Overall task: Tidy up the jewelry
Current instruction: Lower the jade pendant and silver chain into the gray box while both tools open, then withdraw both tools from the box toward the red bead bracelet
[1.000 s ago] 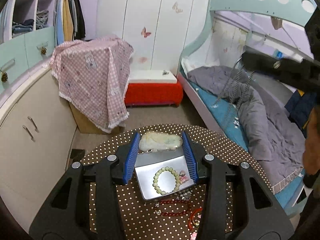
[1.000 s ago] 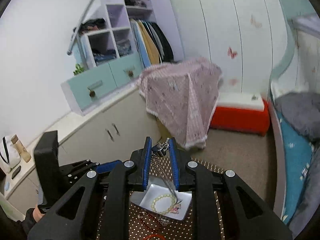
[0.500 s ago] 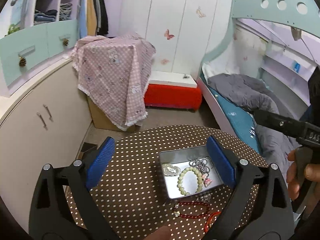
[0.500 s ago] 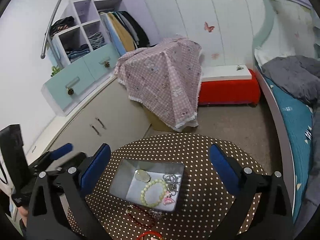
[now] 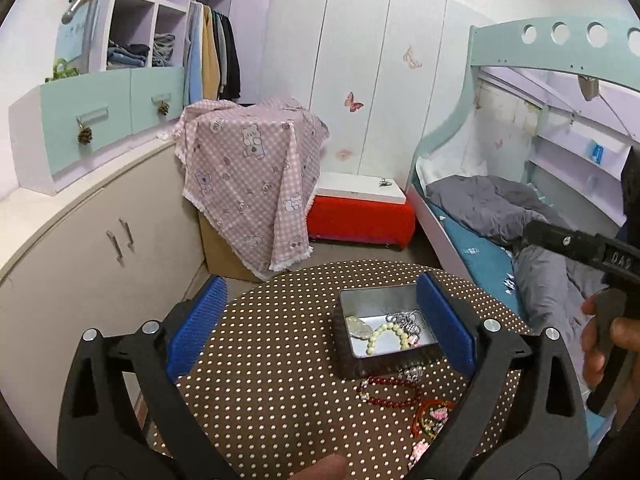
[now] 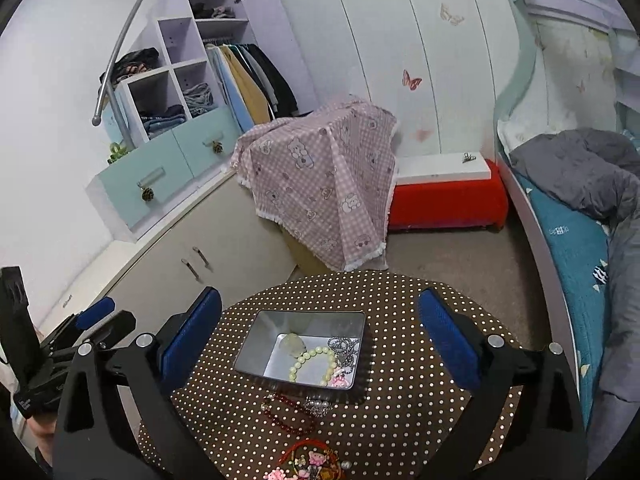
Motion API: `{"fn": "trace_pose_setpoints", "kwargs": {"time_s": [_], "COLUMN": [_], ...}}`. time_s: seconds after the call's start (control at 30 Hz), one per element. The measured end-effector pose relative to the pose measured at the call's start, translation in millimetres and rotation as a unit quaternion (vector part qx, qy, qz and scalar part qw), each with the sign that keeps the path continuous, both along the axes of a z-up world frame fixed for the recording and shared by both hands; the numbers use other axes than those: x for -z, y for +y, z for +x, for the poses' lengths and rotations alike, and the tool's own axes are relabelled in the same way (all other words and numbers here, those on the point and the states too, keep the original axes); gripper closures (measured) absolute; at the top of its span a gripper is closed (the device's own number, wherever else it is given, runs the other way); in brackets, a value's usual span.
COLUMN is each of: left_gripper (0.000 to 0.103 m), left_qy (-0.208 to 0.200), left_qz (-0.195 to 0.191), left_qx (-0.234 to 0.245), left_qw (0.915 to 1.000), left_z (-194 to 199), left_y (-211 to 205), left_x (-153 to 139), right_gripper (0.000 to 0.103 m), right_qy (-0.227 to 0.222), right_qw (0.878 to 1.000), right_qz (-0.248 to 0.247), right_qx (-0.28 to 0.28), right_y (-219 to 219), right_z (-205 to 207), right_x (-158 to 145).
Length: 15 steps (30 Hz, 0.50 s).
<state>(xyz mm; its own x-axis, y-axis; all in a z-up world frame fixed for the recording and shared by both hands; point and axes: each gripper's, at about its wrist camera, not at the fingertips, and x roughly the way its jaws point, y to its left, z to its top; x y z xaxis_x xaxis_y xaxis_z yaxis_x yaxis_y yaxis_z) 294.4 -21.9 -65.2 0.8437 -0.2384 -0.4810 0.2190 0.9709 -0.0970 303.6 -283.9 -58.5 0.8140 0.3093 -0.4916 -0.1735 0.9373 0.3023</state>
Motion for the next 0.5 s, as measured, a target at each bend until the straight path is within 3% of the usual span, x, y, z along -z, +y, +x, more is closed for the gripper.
{"fn": "trace_pose_setpoints", "kwargs": {"time_s": [0.5], "left_gripper": [0.009], "left_qy": [0.01], "left_qz": [0.006], "left_qx": [-0.008], "left_qw": [0.9999], "left_z": [-28], "left_y": [3], "left_x": [16], "right_gripper": [0.008], "right_qy": [-0.024], "right_qw": [0.999], "right_qz": [-0.023], "right_qx": [0.022], "right_y": [-3], "right_z": [-54], "right_x": [-1]}}
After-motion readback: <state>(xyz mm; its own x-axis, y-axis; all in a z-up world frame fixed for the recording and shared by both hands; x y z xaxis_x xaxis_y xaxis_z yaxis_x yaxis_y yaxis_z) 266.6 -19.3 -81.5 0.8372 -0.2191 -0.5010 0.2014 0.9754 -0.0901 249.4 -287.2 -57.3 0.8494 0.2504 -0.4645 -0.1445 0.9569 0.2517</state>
